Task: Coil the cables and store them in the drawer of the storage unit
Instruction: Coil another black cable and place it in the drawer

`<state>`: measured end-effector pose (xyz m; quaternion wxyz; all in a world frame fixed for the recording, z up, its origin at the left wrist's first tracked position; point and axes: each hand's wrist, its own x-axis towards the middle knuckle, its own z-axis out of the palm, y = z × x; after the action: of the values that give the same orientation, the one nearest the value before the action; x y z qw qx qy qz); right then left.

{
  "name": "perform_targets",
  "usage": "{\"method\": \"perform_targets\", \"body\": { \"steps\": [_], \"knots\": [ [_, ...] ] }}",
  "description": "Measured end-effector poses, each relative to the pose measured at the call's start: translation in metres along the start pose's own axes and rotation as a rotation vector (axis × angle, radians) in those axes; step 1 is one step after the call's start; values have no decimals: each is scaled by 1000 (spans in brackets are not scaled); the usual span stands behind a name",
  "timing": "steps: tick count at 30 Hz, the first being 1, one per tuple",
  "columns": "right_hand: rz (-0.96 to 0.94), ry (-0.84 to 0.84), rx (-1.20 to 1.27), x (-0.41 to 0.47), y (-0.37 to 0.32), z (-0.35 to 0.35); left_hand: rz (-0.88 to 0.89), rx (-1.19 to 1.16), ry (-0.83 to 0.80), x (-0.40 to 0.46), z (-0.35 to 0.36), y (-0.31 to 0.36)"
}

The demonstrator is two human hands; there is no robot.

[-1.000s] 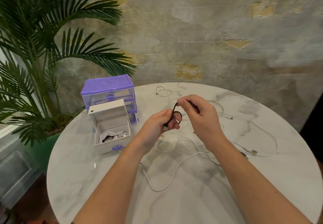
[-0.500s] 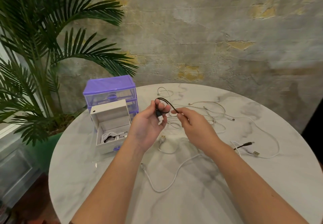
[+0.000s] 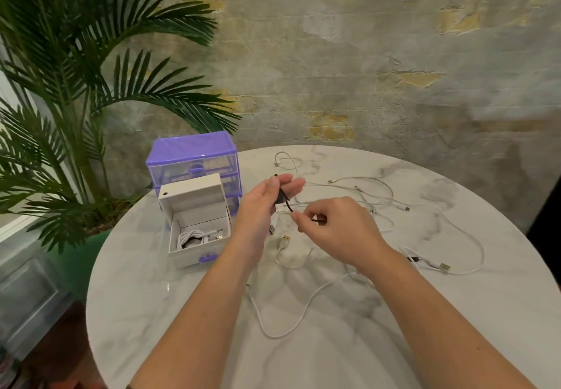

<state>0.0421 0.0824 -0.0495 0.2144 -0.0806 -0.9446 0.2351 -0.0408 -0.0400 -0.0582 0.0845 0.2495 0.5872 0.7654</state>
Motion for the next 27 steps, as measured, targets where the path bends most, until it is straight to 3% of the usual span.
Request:
{"method": "perform_targets", "body": {
  "steps": [3, 7, 13, 18, 27],
  "knots": [
    [17, 100, -12, 1, 5, -6, 41, 226, 25, -2, 0, 0],
    [19, 247, 76, 2, 9, -11, 51, 339, 54, 0, -3, -2],
    [-94, 268, 245, 6, 13, -2, 4, 389, -127, -4, 5, -5],
    [-86, 276, 222, 13, 24, 2, -144, 198, -250, -6, 5, 0],
    [-216, 357, 189, 17, 26, 13, -325, -233, -143, -3, 6, 6]
  ]
}}
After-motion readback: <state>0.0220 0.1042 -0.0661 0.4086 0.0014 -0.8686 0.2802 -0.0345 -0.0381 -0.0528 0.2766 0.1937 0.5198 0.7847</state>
